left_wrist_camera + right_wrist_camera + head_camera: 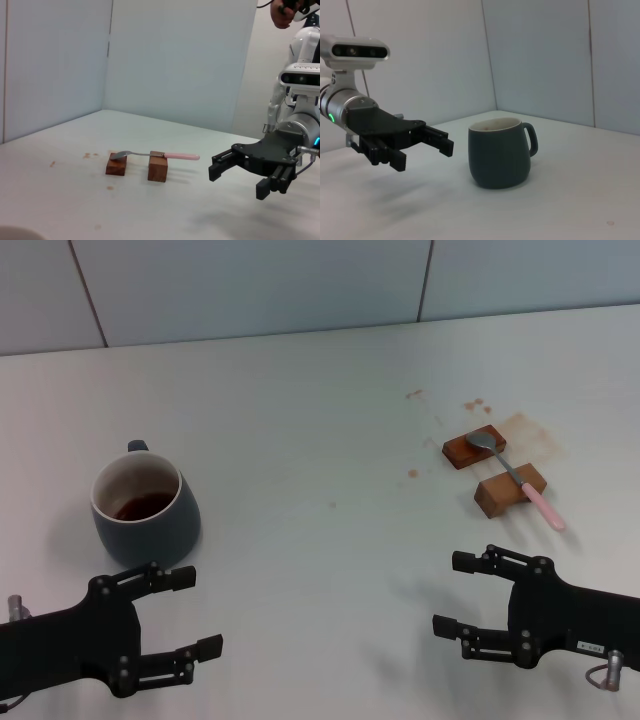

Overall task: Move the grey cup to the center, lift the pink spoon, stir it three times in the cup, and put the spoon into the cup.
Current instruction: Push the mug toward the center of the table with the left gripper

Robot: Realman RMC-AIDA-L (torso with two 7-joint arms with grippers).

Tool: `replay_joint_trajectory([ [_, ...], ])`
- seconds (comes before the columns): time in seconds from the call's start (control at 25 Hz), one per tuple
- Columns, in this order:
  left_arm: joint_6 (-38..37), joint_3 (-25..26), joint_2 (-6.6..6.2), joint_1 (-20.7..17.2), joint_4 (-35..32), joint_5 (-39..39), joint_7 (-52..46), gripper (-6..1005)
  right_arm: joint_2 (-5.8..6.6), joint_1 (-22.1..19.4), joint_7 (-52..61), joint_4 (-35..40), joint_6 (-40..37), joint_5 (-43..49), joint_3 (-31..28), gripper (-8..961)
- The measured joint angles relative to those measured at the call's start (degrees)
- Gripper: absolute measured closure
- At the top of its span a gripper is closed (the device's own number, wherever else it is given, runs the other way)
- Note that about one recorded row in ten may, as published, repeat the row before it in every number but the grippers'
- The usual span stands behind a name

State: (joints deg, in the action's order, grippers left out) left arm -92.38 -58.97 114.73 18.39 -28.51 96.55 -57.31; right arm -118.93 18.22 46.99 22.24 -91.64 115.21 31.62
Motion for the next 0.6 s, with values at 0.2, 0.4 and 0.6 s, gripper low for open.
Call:
replay_joint_trajectory([
  [0.2, -0.03, 0.06, -0.12, 0.43, -0.09, -0.21, -0.31, 153, 0.01, 0.02, 0.0, -0.09, -0.02, 0.0, 0.01, 134],
  [0.4, -0.16, 0.19, -0.19, 0.5, -0.15, -0.26, -0.45, 153, 0.03, 0.05, 0.0, -0.09, -0.04, -0.13, 0.02, 134],
  [0.6, -0.18, 0.21, -0.09, 0.57, -0.23, -0.31, -0.47, 154, 0.03, 0.06, 0.0, -0.09, -0.04, -0.14, 0.02, 134],
])
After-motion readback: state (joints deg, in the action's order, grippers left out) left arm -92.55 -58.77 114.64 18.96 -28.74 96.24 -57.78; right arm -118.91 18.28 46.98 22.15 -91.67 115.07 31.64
